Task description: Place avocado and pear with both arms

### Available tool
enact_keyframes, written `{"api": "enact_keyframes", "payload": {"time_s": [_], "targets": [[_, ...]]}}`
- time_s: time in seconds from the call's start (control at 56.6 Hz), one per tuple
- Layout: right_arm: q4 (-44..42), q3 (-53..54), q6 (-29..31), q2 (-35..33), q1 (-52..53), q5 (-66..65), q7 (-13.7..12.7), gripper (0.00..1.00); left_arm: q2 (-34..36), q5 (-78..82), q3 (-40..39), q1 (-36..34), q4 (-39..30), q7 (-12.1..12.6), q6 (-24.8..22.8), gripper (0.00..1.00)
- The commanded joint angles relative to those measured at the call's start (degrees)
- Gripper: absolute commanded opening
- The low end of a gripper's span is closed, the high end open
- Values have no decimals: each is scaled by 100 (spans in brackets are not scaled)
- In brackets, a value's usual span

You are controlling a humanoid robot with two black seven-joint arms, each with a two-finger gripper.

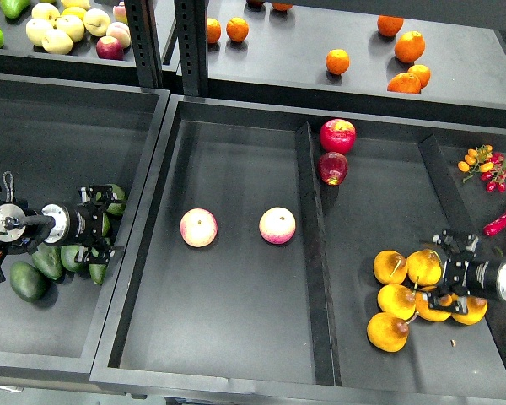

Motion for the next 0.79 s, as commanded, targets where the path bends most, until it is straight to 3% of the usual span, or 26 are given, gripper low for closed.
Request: {"api": "enact_keyframes", "payload": {"time_s": [0.0,0.053,0.177,0.477,0.777], "targets": [[-313,1343,-1,597,-113,-6,0,99,-168,-66,-1555,73,36,2,3,99],[-489,2079,-1,1061,-113,-6,0,99,-326,-118,-2291,222,10,2,3,99],[-516,2934,-1,1617,-104,-15,0,99,-362,-399,-2796,275,-69,2,3,99],[-542,4148,-1,2408,-60,-24,0,99,-512,-918,-3280,399,-140,2,3,99],[-622,4588,-1,2743,28,-15,0,99,-731,-954,-3298,364,-149,2,3,99]]}}
